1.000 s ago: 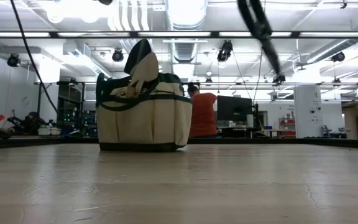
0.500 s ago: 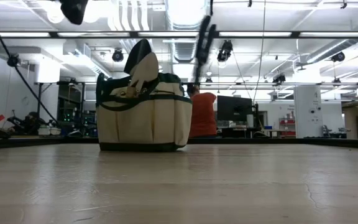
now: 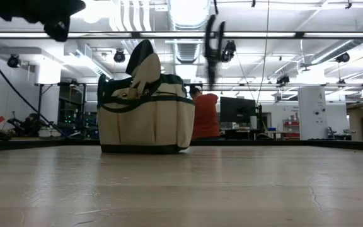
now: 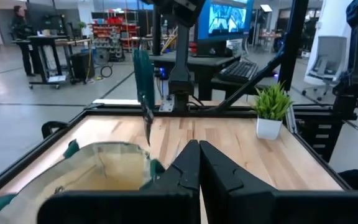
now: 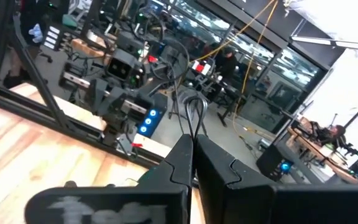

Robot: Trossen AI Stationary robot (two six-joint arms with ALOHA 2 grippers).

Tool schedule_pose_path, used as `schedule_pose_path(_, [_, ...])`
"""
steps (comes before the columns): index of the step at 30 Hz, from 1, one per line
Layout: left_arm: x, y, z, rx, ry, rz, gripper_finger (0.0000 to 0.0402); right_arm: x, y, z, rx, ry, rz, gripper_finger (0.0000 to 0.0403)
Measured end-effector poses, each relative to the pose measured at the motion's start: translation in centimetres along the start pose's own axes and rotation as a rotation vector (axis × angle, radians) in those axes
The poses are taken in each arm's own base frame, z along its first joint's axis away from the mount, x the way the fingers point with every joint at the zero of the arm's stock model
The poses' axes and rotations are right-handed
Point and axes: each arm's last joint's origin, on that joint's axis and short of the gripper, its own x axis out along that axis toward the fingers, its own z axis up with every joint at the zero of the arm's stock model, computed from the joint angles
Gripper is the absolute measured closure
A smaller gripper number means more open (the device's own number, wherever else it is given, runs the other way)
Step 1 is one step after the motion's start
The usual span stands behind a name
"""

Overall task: Pick & Place Garden tools in Gardening bag
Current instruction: Put the shear scissors into the gardening bag

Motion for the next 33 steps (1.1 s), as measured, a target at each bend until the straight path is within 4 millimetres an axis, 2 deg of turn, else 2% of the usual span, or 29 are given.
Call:
schedule_pose_path(7, [-1.4,0.8,-2.2,0.005,-0.034,-0.001,0.0391,0.0,-0.3,-0.2,0.001,0.004,-0.011,0.0395])
schedule_pose_path(13, [-2.4,1.4,-4.2,0.024,-0.059,-0.001,0.0395,0.8,-0.4,-0.4,-0.001,0.019,-0.005,0.0395])
schedule_pose_path(24, [-3.6,2.1,-6.5,0.001,-0.117,-0.003,0.0392,1.6,-0.9,-0.6,-0.021,0.042,0.002,0.0395])
schedule_pose_path(26, [-3.4,2.1,-7.5,0.026,-0.061,0.001,0.0394,1.7,-1.1,-0.8,-0.020,0.047,-0.003,0.0395])
schedule_pose_path(33, [-3.3,2.1,-8.0,-0.003,-0.064,0.012,0.0394,2.1,-1.6,-1.7,-0.014,0.070,0.003,0.0395])
